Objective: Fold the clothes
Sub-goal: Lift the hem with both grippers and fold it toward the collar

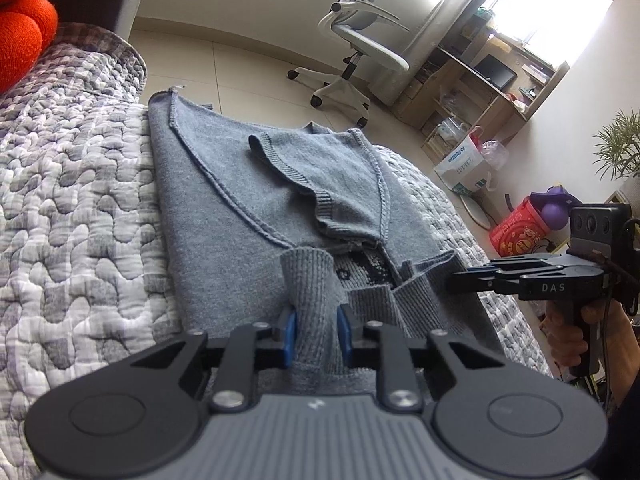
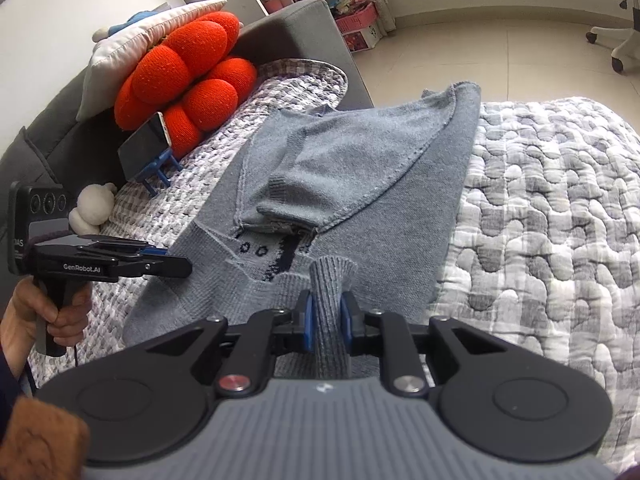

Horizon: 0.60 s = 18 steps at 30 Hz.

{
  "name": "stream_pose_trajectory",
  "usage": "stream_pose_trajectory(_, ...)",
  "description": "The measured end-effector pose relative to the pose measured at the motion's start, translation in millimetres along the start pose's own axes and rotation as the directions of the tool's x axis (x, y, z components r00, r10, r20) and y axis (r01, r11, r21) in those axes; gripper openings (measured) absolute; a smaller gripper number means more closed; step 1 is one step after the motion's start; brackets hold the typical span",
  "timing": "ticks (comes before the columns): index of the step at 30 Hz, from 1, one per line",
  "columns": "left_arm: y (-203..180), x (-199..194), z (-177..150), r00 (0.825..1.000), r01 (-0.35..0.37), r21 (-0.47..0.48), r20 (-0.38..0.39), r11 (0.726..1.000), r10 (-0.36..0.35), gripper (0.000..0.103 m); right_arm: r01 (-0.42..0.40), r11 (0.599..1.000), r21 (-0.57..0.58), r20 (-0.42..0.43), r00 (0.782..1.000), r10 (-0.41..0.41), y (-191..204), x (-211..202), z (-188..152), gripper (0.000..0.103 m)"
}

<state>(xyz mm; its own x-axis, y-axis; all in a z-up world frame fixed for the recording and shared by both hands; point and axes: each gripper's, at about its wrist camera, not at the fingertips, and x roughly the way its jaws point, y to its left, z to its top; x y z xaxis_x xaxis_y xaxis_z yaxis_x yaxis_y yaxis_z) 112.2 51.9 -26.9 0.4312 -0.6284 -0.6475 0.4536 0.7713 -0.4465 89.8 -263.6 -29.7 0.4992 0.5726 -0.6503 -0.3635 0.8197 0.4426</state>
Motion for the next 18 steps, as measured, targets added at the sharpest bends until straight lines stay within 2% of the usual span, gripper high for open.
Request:
stream_pose_trajectory(4,2.4,6.6,-0.8,1.000,0.007,-0.004,-0.024,1.000,-0.007,0.023,0.014,1.000,-0.008,-0.021,1.000,-0.014,-0.8,3.6,-0.6,0.021)
stream_pose_trajectory(8,2.2,13.1,-1.2,0.999,0.019,-0.011,-0.041,1.000,-0.019,0.046,0.020,1.000,-0.002,-0.033,0.999,-0.020,-4.0,6.5,-2.0,0.021)
stream_pose_trajectory(10,-0.7,15.3,-1.3,0.999,0.007,0.005,-0.043,1.000,-0.006,0.046,0.017,1.000,-0.003,-0.033,0.999,-0.017,-4.4,6.9,-2.3,0.028)
stream_pose_trajectory(12,-4.2,16.9,-2.2,0.999,-0.004,0.023,-0.042,1.000,0.005,0.043,0.012,1.000,-0.010,-0.034,0.999,-0.012,-3.5,7.8,-3.0,0.035)
stream_pose_trajectory(14,-6.8,16.8,-2.5,0.999,-0.018,0.039,-0.040,0.999,0.019,0.041,0.017,1.000,-0.024,-0.031,0.999,-0.017,-1.5,8.6,-3.5,0.035)
stream_pose_trajectory(16,-8.2,16.5,-2.8,0.999,-0.035,0.052,-0.038,0.998,0.037,0.033,0.021,0.999,-0.037,-0.028,0.999,-0.022,0.4,9.4,-3.9,0.035)
stream_pose_trajectory(18,-8.9,13.7,-2.9,0.999,-0.037,0.063,-0.032,0.997,0.039,0.015,0.026,0.998,-0.050,-0.025,0.999,-0.027,2.4,10.2,-4.3,0.034)
